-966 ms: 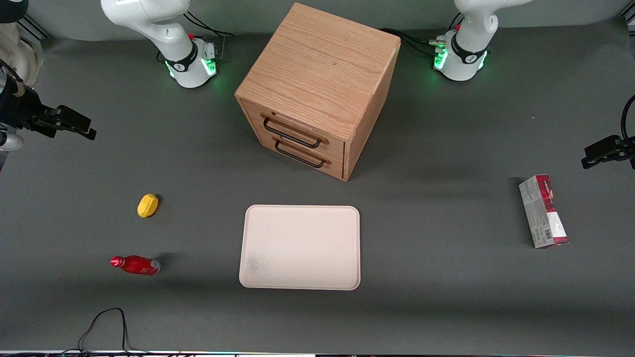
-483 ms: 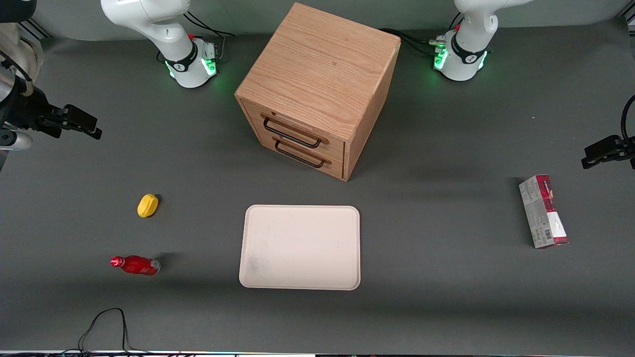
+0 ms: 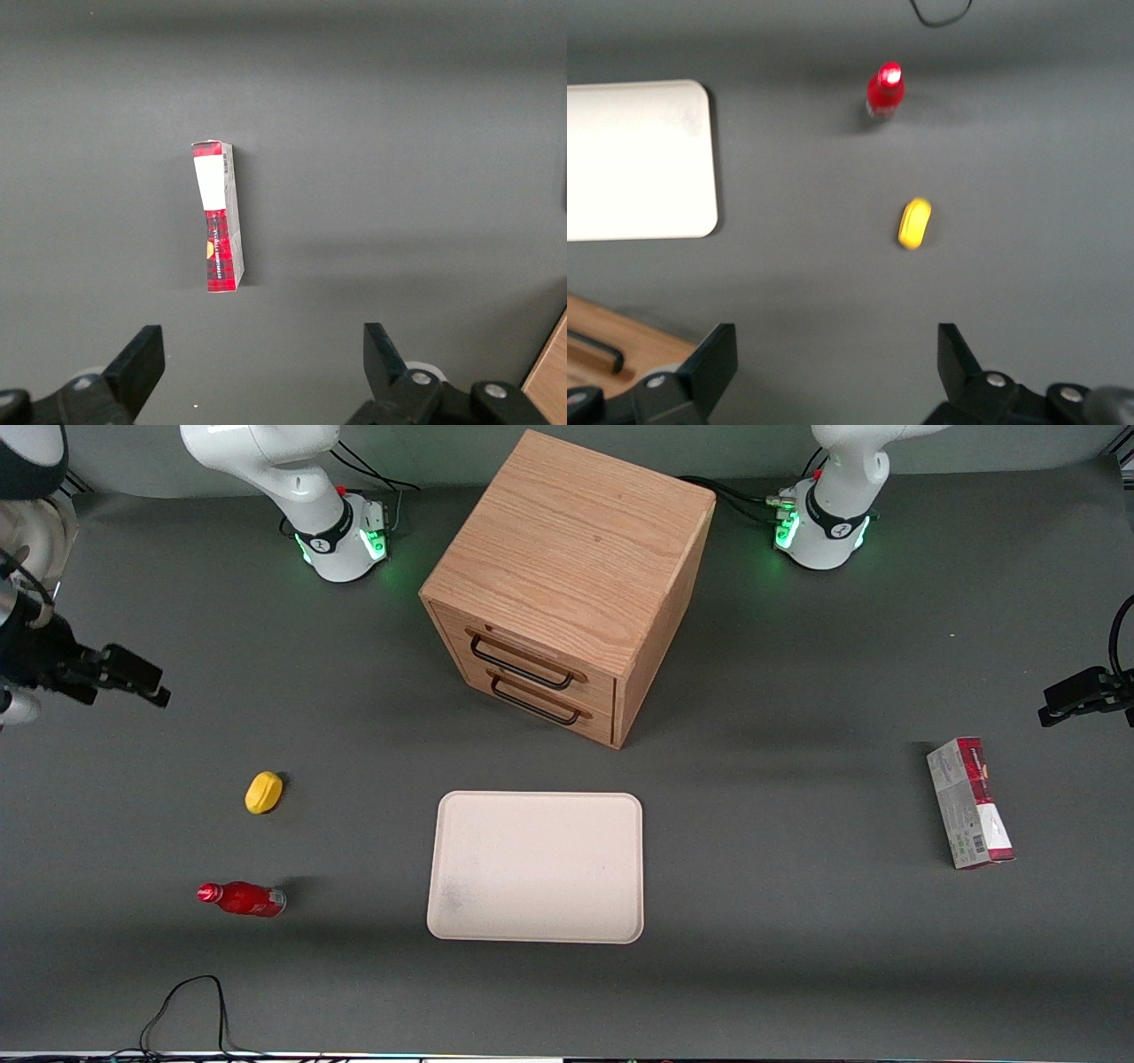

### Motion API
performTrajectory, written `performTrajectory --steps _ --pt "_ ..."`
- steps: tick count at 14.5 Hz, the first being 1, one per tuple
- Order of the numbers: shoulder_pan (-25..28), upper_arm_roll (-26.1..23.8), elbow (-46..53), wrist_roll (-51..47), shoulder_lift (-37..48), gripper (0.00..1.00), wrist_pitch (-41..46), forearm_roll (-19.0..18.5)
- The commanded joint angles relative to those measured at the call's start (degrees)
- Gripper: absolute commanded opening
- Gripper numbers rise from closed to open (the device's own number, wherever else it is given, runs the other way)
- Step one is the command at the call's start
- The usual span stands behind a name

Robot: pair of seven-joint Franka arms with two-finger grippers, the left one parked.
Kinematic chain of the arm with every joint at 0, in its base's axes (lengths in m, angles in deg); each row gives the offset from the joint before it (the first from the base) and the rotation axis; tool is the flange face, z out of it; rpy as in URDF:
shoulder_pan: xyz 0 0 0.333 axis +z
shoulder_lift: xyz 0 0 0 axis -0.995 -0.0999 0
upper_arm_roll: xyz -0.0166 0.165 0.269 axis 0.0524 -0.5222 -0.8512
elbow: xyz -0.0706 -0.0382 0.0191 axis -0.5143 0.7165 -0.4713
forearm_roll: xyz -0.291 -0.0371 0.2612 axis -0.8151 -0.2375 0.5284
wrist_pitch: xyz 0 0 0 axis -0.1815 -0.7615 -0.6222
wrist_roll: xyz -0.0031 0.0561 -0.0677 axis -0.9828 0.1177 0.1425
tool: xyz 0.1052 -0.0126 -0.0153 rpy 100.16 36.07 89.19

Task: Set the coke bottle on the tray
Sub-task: 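Move the open right gripper down over the red Coca-Cola bottle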

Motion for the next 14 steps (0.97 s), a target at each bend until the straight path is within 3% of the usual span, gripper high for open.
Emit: performTrajectory --steps 1,4,10,14 --pt "-2.26 -0.65 12.89 2.43 -13.06 1.00 -2.55 -0.09" --pt "-6.31 -3.81 17.67 4.62 -21.34 1.00 -7.99 0.00" --pt "-8.77 -5.40 17.24 7.09 -31.10 0.99 -21.80 0.09" --pt "-10.27 -7.16 16.97 9.98 -35.15 0.99 -24.45 0.09"
